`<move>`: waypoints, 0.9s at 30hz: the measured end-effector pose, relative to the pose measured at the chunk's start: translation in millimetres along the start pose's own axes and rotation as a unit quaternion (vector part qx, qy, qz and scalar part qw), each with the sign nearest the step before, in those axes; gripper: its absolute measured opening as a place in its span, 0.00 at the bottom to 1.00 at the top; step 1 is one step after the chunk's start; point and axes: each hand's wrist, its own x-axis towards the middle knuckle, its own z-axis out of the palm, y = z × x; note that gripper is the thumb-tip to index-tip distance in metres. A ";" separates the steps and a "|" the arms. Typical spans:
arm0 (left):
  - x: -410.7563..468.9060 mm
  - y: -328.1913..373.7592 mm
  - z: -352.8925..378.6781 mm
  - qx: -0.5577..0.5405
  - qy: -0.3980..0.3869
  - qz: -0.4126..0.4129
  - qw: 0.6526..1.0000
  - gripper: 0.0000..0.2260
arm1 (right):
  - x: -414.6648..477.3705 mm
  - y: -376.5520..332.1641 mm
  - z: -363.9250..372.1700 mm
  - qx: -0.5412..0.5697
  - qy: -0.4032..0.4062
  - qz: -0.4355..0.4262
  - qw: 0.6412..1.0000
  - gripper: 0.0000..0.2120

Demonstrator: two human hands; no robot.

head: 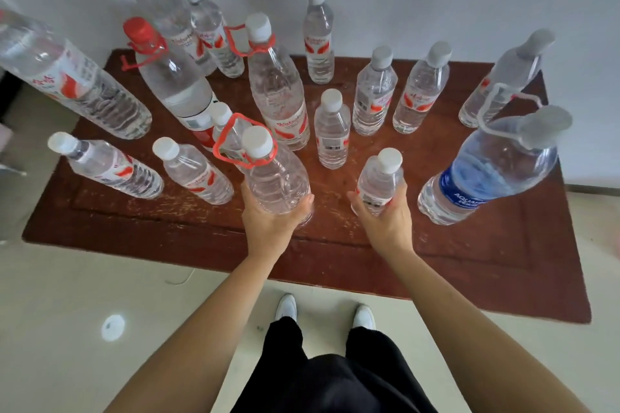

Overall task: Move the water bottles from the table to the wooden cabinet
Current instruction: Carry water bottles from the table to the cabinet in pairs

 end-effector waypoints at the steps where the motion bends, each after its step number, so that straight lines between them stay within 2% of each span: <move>1: -4.6 2.7 2.6 -0.005 0.013 0.002 1.000 0.43 | 0.2 0.0 -2.3 -0.001 -0.007 -0.008 1.000 0.43; 7: -21.6 17.7 9.6 -0.004 0.053 -0.024 0.998 0.43 | 3.6 3.0 -5.7 -0.003 -0.041 -0.001 0.999 0.43; 16: -27.6 17.7 -8.5 0.015 -0.025 -0.053 0.998 0.47 | 1.4 -1.4 -1.8 0.017 -0.038 0.016 0.999 0.42; 20: -24.5 22.0 -17.1 0.019 -0.060 -0.056 0.996 0.45 | 0.2 -5.2 -1.6 0.021 -0.040 0.030 0.999 0.42; 27: -22.5 18.8 -24.6 0.063 -0.080 -0.051 0.993 0.45 | -4.0 -8.0 1.8 0.046 -0.038 0.053 0.997 0.41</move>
